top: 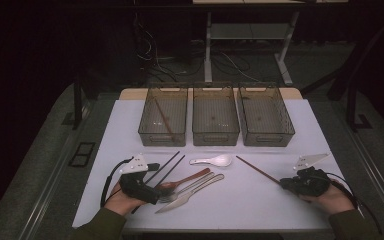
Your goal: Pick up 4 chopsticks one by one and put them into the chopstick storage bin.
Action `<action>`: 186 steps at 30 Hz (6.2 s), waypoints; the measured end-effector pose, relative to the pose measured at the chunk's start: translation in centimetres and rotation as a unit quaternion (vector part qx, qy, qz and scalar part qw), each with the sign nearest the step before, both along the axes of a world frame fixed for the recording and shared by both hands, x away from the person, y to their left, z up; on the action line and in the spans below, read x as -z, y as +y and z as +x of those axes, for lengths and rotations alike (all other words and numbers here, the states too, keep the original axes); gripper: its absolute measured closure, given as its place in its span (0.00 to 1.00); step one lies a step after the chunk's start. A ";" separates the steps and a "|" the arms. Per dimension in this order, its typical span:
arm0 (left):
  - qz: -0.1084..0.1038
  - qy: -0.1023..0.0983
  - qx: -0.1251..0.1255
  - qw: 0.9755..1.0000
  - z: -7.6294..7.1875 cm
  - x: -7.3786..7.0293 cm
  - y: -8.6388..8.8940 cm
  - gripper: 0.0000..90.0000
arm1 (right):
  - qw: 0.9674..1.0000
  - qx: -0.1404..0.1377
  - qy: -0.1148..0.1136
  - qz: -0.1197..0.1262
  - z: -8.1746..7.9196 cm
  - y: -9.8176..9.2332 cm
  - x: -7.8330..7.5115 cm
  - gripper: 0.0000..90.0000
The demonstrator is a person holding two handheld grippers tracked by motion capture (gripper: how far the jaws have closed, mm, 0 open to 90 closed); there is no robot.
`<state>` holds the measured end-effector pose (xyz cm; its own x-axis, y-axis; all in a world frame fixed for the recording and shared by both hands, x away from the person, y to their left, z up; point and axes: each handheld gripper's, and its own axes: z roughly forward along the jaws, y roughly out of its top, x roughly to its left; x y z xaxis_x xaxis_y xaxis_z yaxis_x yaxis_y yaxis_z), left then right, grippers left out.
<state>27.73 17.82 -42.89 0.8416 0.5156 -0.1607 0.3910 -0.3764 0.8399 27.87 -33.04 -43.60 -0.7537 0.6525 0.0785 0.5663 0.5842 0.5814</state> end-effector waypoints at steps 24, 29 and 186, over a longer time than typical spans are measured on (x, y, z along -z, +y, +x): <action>0.000 0.001 0.001 1.000 0.0 0.0 0.0 0.03 | 0.998 0.008 -0.033 0.056 -0.1 -0.9 -1.5 0.93; 0.000 0.002 0.001 1.000 0.0 0.1 0.0 0.03 | 0.997 0.006 -0.041 0.070 -0.1 -1.0 -2.0 0.93; -0.008 0.002 0.023 1.000 -0.2 0.3 -0.6 0.03 | 0.997 0.020 -0.035 0.073 20.6 31.5 -7.9 0.53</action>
<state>27.52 17.20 -43.21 0.8637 0.4738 -0.1718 0.3767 -0.3806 0.8445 48.48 -1.50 -35.69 -0.7347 0.6672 0.1232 0.5425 0.4685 0.6973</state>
